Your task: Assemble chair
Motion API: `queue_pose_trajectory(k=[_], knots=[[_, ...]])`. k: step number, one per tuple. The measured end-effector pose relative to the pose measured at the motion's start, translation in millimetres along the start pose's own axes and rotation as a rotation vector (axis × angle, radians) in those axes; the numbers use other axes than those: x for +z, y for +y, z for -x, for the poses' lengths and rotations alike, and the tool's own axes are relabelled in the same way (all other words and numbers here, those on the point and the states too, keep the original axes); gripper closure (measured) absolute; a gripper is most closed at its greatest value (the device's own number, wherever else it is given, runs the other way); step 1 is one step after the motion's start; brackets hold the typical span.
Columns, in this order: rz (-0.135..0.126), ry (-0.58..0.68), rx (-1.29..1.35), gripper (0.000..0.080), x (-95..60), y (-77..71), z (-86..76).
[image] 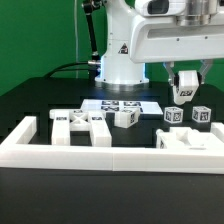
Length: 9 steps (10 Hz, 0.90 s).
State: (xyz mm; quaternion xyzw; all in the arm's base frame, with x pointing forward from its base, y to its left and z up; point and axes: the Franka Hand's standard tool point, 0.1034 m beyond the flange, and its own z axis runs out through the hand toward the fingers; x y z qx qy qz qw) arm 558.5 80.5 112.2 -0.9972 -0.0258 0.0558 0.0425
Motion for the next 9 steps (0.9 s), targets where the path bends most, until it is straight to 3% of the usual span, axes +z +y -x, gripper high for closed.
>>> queue_pose_trajectory(k=[2,6,9], knots=[[0.004,0.13,-0.013,0.0508,-4.6,-8.6,-18.4],[0.021,0.433,-0.02,0.0508,-3.5,-5.4,-24.7],[0.028,0.484,-0.059,0.0508,0.1,-8.9,-33.5]])
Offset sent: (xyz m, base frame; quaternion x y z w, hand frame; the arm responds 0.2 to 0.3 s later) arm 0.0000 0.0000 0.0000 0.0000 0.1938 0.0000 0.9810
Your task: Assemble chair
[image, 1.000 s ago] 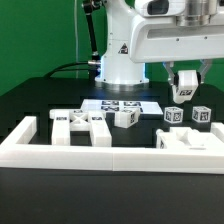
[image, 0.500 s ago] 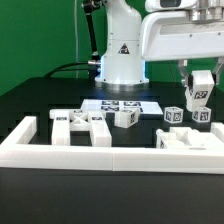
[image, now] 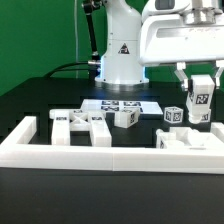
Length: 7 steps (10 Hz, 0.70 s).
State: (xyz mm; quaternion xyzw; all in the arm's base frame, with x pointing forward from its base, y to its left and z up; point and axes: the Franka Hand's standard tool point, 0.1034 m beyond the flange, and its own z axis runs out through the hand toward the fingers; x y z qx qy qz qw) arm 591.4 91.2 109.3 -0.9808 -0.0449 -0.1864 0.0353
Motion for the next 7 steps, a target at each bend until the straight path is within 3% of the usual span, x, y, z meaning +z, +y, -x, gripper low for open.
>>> queue_pose_trajectory(k=[1,6,7], knots=[[0.001,0.012,-0.063,0.0508,2.6,2.6,-8.7],[0.004,0.036,-0.06,0.0508,5.3,2.6,-8.9],[-0.002,0.027,-0.065,0.0508,8.2,-3.0,-12.4]])
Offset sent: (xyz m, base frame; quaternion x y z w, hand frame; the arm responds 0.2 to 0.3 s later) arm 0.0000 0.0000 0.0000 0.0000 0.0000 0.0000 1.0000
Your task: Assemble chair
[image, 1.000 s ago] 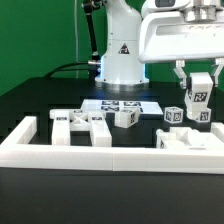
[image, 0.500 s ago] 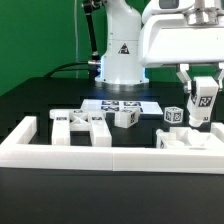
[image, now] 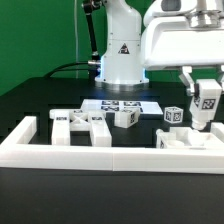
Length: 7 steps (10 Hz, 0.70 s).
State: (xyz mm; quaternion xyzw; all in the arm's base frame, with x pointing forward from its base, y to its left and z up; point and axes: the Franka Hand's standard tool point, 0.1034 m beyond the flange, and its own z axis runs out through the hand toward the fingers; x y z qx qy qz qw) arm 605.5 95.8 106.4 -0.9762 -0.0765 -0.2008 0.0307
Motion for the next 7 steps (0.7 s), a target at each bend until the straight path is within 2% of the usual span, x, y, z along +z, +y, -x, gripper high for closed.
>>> queue_pose_trajectory(k=[1,3,7], knots=[[-0.003,0.009,-0.005,0.0508,3.5,-3.4,-7.9],[0.022,0.161,-0.018,0.0508,6.6,2.2,-18.5],[0.02,0.155,-0.021,0.0508,10.3,-0.2,-15.6]])
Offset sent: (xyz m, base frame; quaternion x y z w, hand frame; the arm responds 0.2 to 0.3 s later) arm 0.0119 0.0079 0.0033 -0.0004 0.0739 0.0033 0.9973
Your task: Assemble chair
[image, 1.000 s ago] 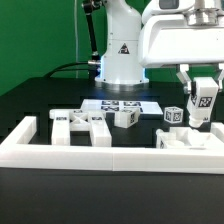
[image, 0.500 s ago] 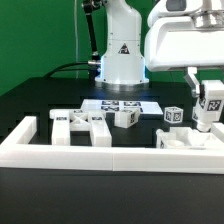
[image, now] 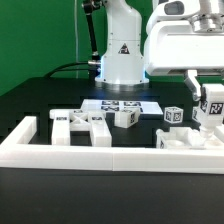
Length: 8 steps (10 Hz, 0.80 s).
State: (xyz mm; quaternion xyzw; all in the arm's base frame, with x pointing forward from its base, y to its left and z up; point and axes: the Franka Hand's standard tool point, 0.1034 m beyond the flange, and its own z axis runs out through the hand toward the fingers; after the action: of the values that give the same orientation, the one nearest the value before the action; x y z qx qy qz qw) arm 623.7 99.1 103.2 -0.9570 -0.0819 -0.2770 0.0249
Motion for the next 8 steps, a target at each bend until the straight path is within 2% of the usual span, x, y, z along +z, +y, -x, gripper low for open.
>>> queue_pose_trajectory(k=[2,5,8], knots=[[-0.007,-0.004,-0.01,0.0508,2.9,-8.4,2.1],[-0.011,-0.001,-0.012,0.0508,6.6,-11.1,-0.9],[-0.015,-0.01,-0.015,0.0508,12.3,-13.7,4.1]])
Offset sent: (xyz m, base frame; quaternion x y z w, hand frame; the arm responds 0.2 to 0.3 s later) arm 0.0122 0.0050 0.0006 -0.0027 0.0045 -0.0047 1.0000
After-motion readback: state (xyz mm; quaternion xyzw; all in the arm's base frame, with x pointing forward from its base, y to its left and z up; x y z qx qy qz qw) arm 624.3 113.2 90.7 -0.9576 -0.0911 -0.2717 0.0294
